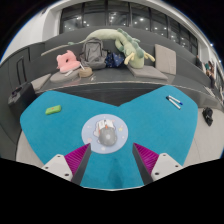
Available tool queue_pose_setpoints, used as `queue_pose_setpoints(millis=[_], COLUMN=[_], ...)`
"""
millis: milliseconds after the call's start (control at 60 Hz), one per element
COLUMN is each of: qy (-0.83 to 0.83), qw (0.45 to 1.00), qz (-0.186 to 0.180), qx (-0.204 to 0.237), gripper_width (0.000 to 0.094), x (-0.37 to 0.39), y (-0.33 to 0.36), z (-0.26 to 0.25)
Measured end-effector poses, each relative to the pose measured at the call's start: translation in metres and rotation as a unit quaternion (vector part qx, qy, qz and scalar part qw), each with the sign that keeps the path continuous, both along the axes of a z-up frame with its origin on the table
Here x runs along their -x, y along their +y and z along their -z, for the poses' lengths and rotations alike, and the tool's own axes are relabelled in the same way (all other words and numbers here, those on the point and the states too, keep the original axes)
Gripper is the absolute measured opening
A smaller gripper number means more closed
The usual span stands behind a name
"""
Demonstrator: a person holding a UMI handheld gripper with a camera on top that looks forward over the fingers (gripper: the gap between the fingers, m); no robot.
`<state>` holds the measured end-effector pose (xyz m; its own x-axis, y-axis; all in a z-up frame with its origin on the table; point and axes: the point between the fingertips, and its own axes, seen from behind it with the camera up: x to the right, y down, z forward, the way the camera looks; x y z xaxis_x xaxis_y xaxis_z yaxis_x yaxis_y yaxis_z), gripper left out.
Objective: Arrange mouse
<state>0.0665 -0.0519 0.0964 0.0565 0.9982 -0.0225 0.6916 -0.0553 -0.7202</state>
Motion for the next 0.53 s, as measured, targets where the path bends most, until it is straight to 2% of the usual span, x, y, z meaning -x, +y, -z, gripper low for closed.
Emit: queue_pose_setpoints(millis=[167,250,283,450,533], qy=[-0.018,-0.037,-0.039,-0.027,-0.023], qw=[1.000,0.999,0.999,0.999,1.000], qz=[-0.010,-0.012,-0.008,-0.008,-0.014], qx=[-0.015,0.010,0.016,-0.019,-0.016], gripper_width=[0.0847,0.0845,0.0846,0.0847,0.0847], x=[-0.066,-0.089,-0.093,-0.095,-0.095], y=[-0.002,-0.010,-0.010,0.007,0.006], z=[-0.006,0.000,0.001,0.000,0.000])
